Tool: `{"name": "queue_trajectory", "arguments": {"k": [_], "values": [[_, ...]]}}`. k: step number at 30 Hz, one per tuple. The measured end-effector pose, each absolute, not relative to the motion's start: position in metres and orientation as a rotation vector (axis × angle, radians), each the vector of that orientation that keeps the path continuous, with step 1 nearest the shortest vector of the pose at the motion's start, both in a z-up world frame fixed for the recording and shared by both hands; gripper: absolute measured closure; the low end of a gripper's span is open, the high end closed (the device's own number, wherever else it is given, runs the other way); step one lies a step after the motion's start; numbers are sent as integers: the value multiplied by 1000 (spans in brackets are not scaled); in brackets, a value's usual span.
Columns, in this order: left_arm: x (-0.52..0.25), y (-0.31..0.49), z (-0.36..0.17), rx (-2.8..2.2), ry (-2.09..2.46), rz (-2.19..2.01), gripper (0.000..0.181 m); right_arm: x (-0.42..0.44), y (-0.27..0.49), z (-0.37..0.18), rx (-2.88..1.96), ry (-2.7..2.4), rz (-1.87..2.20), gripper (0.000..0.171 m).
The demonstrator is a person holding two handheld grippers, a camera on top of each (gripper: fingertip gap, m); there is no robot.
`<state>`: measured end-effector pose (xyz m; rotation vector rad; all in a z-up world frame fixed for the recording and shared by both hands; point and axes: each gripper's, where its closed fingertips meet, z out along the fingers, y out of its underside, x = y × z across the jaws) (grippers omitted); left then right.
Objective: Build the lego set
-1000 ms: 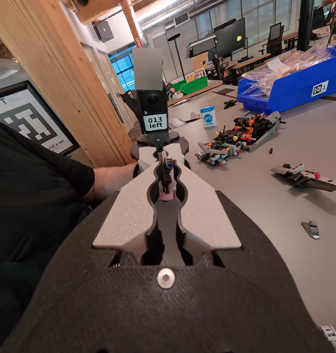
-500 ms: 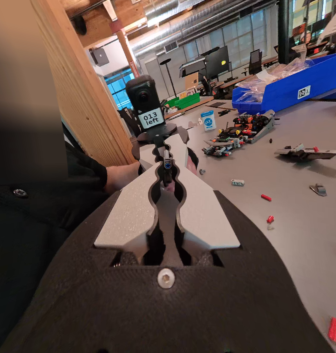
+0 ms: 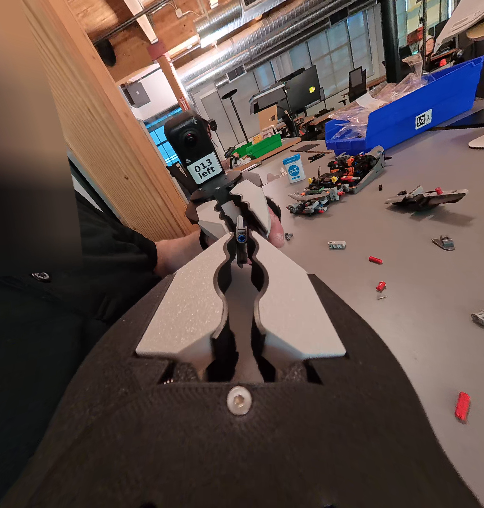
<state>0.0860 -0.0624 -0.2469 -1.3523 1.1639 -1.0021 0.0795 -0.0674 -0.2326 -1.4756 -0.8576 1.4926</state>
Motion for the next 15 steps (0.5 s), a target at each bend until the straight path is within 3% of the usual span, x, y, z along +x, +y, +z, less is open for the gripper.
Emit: {"name": "queue_trajectory", "arguments": {"k": [15], "values": [[76,-44,-251,-1286,1272,-657,167,86,-56,-246,-1590,-808,1536,166]]}}
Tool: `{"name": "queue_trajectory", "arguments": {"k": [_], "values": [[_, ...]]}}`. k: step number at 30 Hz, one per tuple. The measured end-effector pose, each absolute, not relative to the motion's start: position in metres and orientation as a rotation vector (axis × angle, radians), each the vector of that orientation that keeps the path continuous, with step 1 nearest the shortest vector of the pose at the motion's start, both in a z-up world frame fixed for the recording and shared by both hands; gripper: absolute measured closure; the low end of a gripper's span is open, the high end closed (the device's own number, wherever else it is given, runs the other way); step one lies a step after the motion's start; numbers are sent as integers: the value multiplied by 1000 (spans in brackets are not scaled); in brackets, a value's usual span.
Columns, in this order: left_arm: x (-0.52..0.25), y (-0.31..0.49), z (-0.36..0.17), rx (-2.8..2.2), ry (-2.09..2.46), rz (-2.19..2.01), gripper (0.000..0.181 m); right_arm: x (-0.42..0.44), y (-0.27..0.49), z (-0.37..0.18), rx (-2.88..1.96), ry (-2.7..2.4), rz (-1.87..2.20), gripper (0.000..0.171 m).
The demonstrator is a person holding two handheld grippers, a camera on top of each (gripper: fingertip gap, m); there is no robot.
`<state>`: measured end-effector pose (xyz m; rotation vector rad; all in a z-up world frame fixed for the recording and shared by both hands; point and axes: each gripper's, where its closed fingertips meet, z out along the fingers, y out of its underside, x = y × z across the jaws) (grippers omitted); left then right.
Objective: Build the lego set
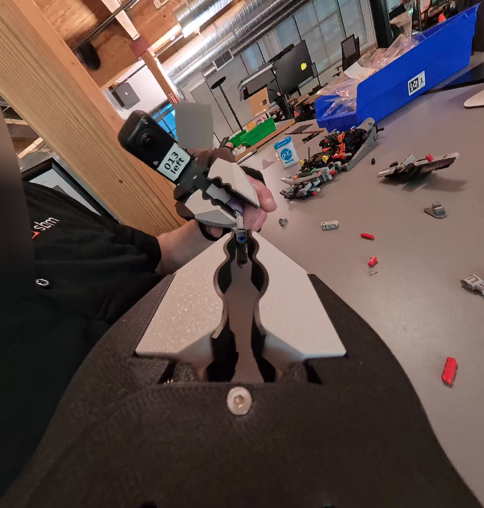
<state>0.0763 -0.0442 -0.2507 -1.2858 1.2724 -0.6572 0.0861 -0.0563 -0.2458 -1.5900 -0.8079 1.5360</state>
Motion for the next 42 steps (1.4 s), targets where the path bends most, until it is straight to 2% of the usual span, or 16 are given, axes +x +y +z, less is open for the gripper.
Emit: {"name": "queue_trajectory", "arguments": {"k": [10,18,23,37,42], "values": [[84,-39,-264,-1100,1537,-230,168,91,-45,-254,-1676,-758,1614,166],[88,-34,-262,-968,1582,2,165,88,-42,-265,-1756,-775,1586,166],[93,-32,-274,-898,1633,117,177,87,-38,-270,-1790,-769,1572,166],[98,-31,-281,-945,1607,100,179,86,-33,-273,-1789,-742,1591,165],[88,-33,-281,-982,1567,80,180,76,-29,-270,-1776,-761,1579,156]]}}
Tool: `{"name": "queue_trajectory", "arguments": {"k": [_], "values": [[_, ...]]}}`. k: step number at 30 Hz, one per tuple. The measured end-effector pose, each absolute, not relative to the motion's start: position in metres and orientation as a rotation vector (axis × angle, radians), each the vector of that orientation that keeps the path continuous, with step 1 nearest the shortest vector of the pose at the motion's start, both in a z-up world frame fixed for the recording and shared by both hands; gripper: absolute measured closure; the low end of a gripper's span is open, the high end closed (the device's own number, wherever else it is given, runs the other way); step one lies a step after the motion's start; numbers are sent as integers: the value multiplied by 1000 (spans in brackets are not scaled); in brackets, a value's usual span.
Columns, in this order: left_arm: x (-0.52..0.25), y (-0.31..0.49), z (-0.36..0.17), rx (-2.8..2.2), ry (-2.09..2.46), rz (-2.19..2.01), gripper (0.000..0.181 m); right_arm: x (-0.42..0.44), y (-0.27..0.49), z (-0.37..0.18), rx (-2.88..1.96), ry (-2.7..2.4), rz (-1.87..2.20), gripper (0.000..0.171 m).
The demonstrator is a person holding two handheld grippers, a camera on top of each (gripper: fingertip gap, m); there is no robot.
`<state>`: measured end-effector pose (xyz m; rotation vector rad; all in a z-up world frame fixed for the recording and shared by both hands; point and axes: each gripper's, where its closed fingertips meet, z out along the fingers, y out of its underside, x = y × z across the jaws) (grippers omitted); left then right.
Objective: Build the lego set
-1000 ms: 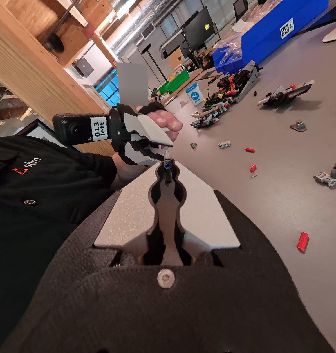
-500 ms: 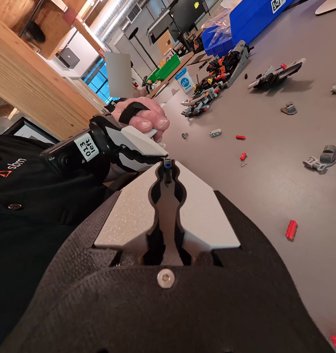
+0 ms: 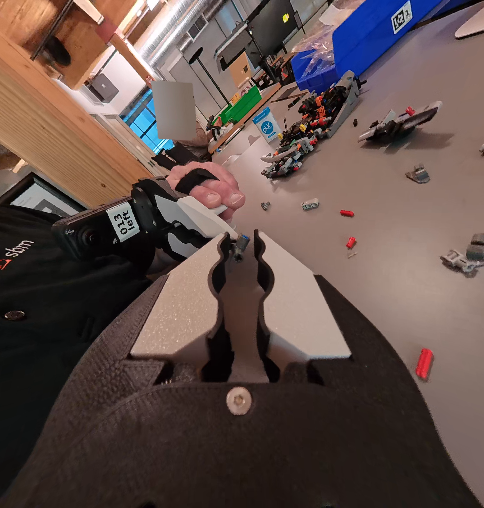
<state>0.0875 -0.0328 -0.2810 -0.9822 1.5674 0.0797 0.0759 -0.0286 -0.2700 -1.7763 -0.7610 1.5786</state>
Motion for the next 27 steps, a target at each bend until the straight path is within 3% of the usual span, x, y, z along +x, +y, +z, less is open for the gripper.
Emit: {"name": "queue_trajectory", "arguments": {"k": [27], "values": [[51,-30,-292,-1327,1432,-244,180,71,-14,-271,-1781,-753,1477,141]]}}
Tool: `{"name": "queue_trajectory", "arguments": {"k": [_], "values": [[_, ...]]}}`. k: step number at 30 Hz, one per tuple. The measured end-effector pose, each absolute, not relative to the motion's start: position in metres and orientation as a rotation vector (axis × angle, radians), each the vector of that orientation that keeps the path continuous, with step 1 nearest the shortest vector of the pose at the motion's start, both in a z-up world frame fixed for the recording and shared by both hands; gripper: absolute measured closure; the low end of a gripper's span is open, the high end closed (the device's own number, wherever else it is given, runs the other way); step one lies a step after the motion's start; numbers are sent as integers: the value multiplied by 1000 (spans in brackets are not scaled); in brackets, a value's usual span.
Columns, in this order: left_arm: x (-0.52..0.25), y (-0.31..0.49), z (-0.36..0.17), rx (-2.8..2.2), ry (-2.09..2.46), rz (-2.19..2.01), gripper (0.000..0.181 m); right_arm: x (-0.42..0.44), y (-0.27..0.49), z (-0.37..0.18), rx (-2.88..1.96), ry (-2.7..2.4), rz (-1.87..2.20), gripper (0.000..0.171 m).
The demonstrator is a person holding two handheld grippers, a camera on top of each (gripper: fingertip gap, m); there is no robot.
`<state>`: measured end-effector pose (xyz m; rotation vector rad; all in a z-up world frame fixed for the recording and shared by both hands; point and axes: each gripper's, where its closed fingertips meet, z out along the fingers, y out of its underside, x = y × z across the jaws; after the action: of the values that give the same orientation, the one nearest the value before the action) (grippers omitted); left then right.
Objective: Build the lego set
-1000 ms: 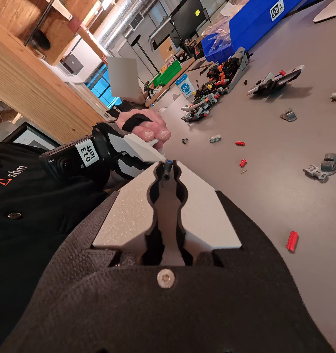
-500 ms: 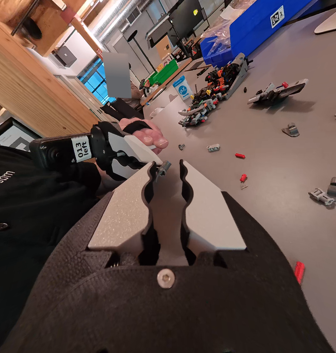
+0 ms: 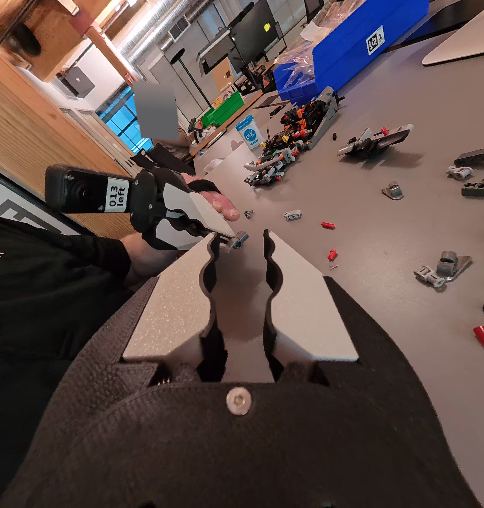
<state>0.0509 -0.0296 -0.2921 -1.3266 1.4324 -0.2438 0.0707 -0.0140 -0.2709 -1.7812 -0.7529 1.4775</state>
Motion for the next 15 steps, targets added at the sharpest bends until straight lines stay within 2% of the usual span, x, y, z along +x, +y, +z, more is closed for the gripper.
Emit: {"name": "queue_trajectory", "arguments": {"k": [15], "values": [[35,-19,-327,-1660,1394,-496,180,84,-10,-272,-1773,-745,1441,144]]}}
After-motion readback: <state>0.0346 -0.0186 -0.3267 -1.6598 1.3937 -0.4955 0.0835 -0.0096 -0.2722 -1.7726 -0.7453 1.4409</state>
